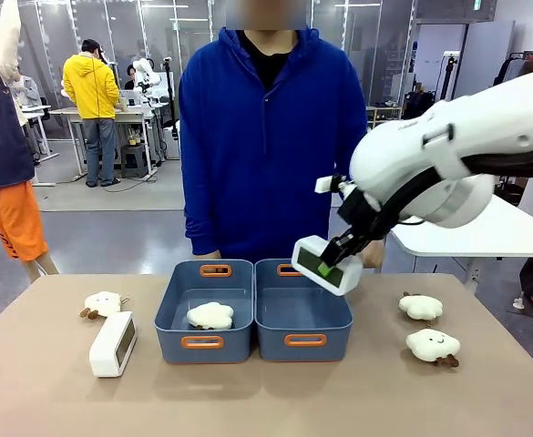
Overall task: Sort the digital clocks into the basket.
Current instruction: Pick up the Digital clock from the table and place it into the empty Plastic storage basket.
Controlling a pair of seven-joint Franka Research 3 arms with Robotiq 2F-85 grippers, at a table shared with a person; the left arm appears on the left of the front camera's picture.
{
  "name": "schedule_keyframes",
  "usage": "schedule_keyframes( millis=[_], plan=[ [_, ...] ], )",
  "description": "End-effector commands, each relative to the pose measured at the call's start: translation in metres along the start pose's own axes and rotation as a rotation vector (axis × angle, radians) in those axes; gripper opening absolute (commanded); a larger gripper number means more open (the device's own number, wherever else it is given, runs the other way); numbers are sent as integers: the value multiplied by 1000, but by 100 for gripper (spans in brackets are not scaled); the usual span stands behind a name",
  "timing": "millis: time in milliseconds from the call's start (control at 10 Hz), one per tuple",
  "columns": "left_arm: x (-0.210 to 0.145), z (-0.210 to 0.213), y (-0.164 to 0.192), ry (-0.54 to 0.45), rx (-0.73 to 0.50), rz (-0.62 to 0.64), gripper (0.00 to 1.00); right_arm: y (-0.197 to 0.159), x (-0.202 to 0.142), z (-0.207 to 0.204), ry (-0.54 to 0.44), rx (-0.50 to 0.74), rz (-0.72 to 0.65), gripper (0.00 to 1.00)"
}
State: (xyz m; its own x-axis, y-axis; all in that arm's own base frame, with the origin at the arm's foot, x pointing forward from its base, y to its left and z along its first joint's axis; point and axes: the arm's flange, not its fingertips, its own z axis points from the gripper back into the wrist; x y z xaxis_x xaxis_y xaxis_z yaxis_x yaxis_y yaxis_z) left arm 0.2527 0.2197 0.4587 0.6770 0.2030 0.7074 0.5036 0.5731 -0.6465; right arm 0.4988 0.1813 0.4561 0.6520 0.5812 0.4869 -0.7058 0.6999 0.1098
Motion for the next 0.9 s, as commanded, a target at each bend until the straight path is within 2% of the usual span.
schedule_keyframes(
  millis=[0, 200, 400, 600, 700, 800],
  plan=[
    [4, 2, 2, -20, -20, -20, 100, 3, -3, -13, -22, -14, 31, 22],
    [4, 2, 2, -20, -20, -20, 100, 8, -10, -36, 28, -18, 75, 22],
    [4, 2, 2, -20, -20, -20, 100, -3, -18, -76, 14, 0, 58, 22],
    [4, 2, 2, -20, -20, -20, 100, -9, -21, -87, 7, 4, 90, 22],
    [4, 2, 2, -20, -20, -20, 100, -7, -22, -87, 12, 5, 97, 57],
    [4, 2, 2, -20, -20, -20, 100, -3, -23, -88, 18, 10, 94, 71]
  ],
)
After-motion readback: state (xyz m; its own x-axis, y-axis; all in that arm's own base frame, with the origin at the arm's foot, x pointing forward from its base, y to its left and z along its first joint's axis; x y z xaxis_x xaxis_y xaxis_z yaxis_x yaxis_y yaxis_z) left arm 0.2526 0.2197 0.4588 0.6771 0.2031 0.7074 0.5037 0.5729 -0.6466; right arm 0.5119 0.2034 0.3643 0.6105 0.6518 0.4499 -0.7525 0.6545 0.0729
